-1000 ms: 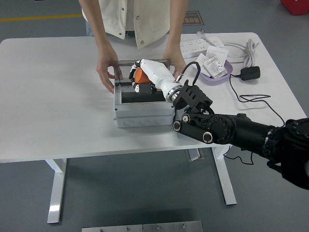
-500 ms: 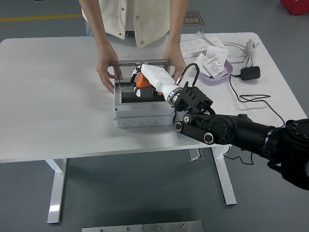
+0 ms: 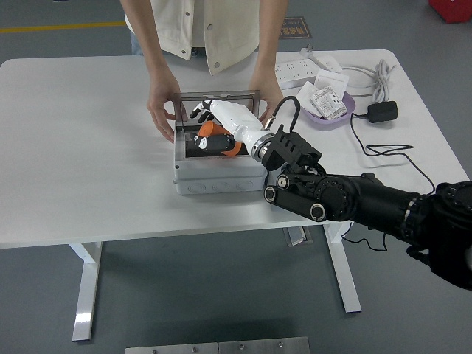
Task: Fetch the battery,place it into the box,close the lid of the box
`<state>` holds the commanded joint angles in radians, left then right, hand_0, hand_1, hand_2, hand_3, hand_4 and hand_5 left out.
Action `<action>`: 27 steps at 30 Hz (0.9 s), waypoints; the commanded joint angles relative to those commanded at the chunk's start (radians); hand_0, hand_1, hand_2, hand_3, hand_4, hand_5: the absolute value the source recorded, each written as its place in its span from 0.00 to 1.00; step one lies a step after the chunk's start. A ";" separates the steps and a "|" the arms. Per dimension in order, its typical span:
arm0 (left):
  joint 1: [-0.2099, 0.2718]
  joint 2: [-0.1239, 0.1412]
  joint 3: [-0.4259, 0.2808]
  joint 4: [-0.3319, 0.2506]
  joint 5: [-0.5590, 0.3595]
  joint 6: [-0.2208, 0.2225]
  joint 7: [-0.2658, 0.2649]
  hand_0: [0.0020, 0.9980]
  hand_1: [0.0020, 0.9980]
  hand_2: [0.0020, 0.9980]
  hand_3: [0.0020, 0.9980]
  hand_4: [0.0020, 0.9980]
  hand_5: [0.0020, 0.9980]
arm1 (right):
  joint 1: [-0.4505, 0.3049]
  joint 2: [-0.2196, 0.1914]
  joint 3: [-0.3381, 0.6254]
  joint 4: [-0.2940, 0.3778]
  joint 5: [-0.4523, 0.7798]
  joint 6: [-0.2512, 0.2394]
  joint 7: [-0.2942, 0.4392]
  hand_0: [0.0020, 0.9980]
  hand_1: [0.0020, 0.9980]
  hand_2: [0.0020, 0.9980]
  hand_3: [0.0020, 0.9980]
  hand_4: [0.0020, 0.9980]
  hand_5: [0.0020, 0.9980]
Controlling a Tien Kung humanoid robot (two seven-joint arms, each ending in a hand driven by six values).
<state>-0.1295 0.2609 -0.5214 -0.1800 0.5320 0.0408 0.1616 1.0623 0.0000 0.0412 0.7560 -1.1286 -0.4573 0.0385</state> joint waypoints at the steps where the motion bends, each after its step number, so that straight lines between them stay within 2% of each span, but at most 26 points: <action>1: 0.000 0.000 0.000 0.000 0.000 0.000 0.000 0.62 0.77 0.68 0.73 0.68 0.22 | -0.001 0.000 0.004 0.005 -0.005 0.000 -0.002 0.81 0.71 0.72 0.80 0.87 0.44; 2: 0.001 0.000 0.001 0.000 -0.001 0.000 0.000 0.62 0.77 0.68 0.73 0.68 0.22 | -0.001 0.000 0.008 0.010 -0.010 0.000 -0.003 0.82 0.71 0.72 0.80 0.90 0.46; 7: 0.006 -0.002 0.003 0.000 -0.004 0.000 -0.001 0.62 0.77 0.68 0.73 0.68 0.22 | -0.005 0.000 0.045 0.054 -0.041 0.002 -0.015 0.82 0.71 0.72 0.80 0.90 0.46; 18: 0.028 -0.008 -0.010 0.000 0.003 0.000 0.005 0.62 0.77 0.68 0.73 0.68 0.22 | -0.003 0.000 0.209 0.242 -0.115 0.067 -0.089 0.82 0.71 0.71 0.80 0.89 0.47; 22: 0.025 -0.005 0.004 0.000 -0.012 0.001 0.001 0.62 0.77 0.68 0.73 0.68 0.22 | 0.033 0.000 0.227 0.246 -0.114 0.081 -0.096 0.82 0.70 0.69 0.80 0.86 0.47; 27: 0.016 -0.003 0.021 0.000 -0.029 0.000 -0.003 0.62 0.77 0.68 0.73 0.68 0.22 | 0.088 0.000 0.203 0.179 -0.082 0.091 -0.097 0.80 0.70 0.69 0.80 0.84 0.47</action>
<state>-0.1132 0.2577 -0.5006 -0.1800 0.5032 0.0411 0.1587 1.1501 0.0000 0.2444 0.9353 -1.2106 -0.3667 -0.0581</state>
